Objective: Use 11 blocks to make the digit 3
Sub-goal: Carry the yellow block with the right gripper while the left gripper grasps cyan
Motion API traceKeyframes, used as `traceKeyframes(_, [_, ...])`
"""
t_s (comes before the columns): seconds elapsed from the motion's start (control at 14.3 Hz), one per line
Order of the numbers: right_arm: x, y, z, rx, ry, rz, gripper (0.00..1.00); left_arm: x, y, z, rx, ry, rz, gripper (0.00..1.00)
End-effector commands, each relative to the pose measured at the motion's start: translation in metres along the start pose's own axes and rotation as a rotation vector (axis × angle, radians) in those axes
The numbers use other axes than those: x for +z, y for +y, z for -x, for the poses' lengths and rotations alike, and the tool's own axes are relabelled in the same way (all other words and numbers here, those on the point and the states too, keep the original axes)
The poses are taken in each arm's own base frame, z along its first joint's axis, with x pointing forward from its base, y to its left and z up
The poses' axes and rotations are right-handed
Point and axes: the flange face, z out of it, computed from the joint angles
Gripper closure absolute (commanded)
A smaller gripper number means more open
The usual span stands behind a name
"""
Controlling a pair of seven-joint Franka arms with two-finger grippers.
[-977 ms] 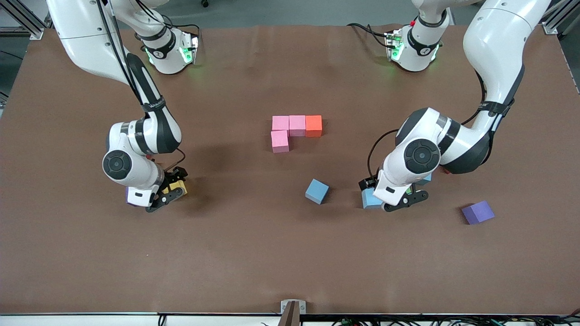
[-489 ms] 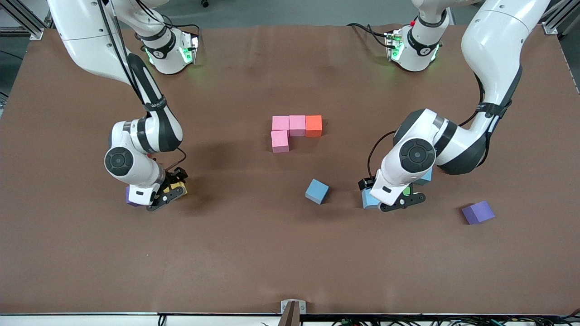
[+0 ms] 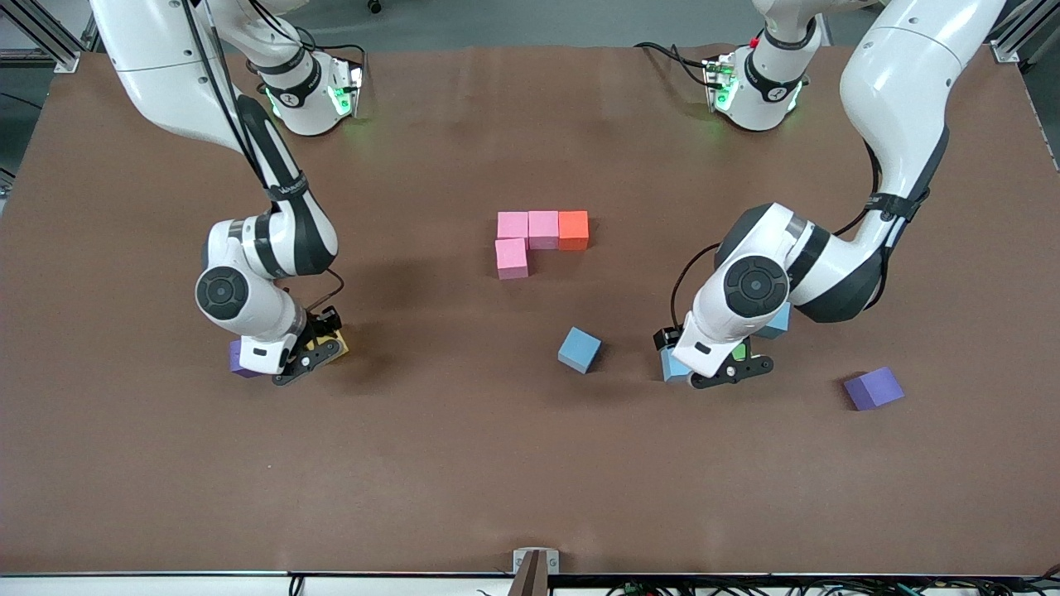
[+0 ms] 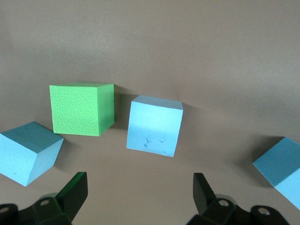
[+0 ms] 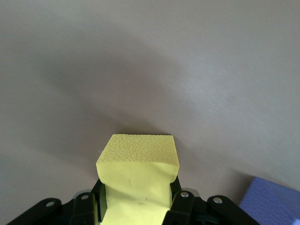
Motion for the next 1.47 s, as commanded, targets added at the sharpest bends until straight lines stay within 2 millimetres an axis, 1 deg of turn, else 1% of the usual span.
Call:
traceKeyframes(0.0, [-0.038,-0.035,-0.022,0.035,-0.015,-0.042,0.74,0.006,0.001,0.002,0.010,0.011,-0.013,0.01])
traceKeyframes(0.07, [-0.050,-0.050,-0.034,0.063,-0.020,-0.055,0.74,0.012,0.002,0.002,0.010,0.002,-0.013,0.01])
traceKeyframes(0.14, [-0.062,-0.067,-0.045,0.084,-0.017,-0.057,0.74,0.014,0.002,0.001,0.009,0.003,-0.009,0.01])
traceKeyframes(0.21, [-0.068,-0.083,-0.056,0.109,-0.015,-0.053,0.74,0.017,0.002,0.001,0.012,0.000,-0.006,0.01])
traceKeyframes(0.28, [-0.070,-0.098,-0.065,0.142,-0.019,-0.051,0.73,0.021,0.003,0.000,0.014,-0.003,0.000,0.01])
traceKeyframes(0.42, [-0.071,-0.136,-0.088,0.211,-0.021,-0.043,0.73,0.026,0.003,-0.003,0.027,-0.001,0.015,0.01])
traceKeyframes(0.49, [-0.067,-0.155,-0.098,0.252,-0.018,-0.044,0.73,0.027,0.004,-0.004,0.027,0.005,0.025,0.01])
traceKeyframes(0.56, [-0.057,-0.180,-0.108,0.282,-0.022,-0.045,0.73,0.029,0.005,-0.006,0.028,0.010,0.037,0.01])
traceKeyframes(0.7, [-0.048,-0.223,-0.125,0.368,-0.017,-0.052,0.73,0.030,0.004,-0.009,0.067,0.017,0.050,0.01])
traceKeyframes(0.77, [-0.043,-0.241,-0.131,0.409,-0.015,-0.054,0.73,0.031,0.002,-0.010,0.094,0.016,0.050,0.01])
traceKeyframes(0.91, [-0.031,-0.274,-0.135,0.457,-0.018,-0.062,0.73,0.036,0.000,-0.012,0.122,0.009,0.048,0.01])
traceKeyframes(1.05, [-0.019,-0.297,-0.135,0.488,-0.026,-0.082,0.73,0.039,0.001,-0.012,0.128,0.007,0.050,0.01])
traceKeyframes(1.12, [-0.015,-0.303,-0.135,0.490,-0.018,-0.087,0.73,0.041,0.001,-0.013,0.130,0.008,0.055,0.01])
traceKeyframes(1.33, [-0.007,-0.310,-0.137,0.508,0.009,-0.093,0.73,0.044,0.000,-0.014,0.139,0.019,0.048,0.01])
traceKeyframes(1.4, [-0.006,-0.316,-0.136,0.504,0.012,-0.092,0.73,0.046,0.000,-0.014,0.140,0.017,0.047,0.01])
